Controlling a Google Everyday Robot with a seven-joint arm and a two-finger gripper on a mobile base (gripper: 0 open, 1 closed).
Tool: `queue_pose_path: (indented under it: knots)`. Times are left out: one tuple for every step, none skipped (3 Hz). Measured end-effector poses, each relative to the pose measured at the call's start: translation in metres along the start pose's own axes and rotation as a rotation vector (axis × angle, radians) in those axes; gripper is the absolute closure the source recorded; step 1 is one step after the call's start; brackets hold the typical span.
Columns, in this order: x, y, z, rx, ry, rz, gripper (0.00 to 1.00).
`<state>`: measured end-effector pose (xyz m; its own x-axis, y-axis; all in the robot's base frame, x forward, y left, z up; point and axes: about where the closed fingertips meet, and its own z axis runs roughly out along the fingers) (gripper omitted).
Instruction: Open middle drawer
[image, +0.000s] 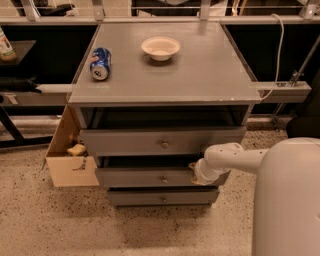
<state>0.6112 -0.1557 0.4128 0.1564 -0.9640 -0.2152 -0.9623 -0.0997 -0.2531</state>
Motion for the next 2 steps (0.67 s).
queue_pose_path:
  knots:
    - [-0.0008, -0.0021, -0.0033, -0.001, -0.001, 0.0, 1.0]
    - [-0.0022, -0.0037, -0.0094, -0.002, -0.001, 0.0, 1.0]
